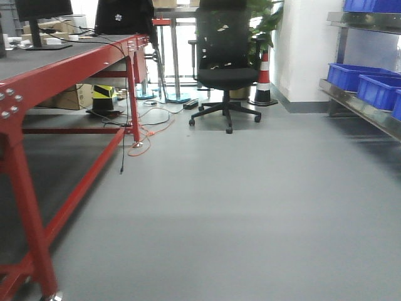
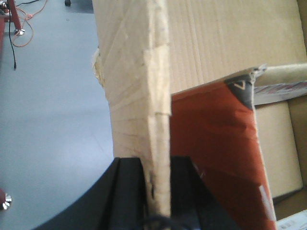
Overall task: Stack two boxes on right shelf middle
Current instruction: 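Carry the boxes in both grippers while driving past the red table, then carry the boxes in both grippers toward the steel shelf with blue bins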
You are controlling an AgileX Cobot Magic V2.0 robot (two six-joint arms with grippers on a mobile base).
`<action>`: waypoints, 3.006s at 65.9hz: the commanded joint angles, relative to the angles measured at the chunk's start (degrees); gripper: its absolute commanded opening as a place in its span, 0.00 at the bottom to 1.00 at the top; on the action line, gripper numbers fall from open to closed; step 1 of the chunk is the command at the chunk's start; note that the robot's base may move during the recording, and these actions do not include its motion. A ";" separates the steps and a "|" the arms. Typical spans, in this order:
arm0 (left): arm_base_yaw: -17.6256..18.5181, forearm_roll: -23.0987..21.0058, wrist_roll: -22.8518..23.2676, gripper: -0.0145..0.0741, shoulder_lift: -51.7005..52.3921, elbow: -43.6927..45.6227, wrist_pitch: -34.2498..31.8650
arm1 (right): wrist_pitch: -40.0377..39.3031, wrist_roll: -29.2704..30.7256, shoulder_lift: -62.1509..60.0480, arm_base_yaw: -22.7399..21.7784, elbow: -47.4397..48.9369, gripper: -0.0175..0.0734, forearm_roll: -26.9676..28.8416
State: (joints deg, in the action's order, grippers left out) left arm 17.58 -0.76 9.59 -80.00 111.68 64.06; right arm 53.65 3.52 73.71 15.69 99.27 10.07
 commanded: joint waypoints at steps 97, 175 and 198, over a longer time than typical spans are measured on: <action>-0.22 1.20 0.04 0.04 0.71 0.67 -3.28 | -2.72 1.05 -0.65 -0.27 0.75 0.02 -0.48; -0.22 1.31 0.04 0.04 0.71 0.67 -3.37 | -2.72 1.05 -0.65 -0.27 0.75 0.02 -0.48; -0.22 1.31 0.04 0.04 0.71 0.67 -3.37 | -2.72 1.05 -0.65 -0.27 0.75 0.02 -0.48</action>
State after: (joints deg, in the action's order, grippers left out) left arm 17.58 0.00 9.59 -80.00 111.68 63.92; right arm 53.65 3.52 73.71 15.69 99.27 10.07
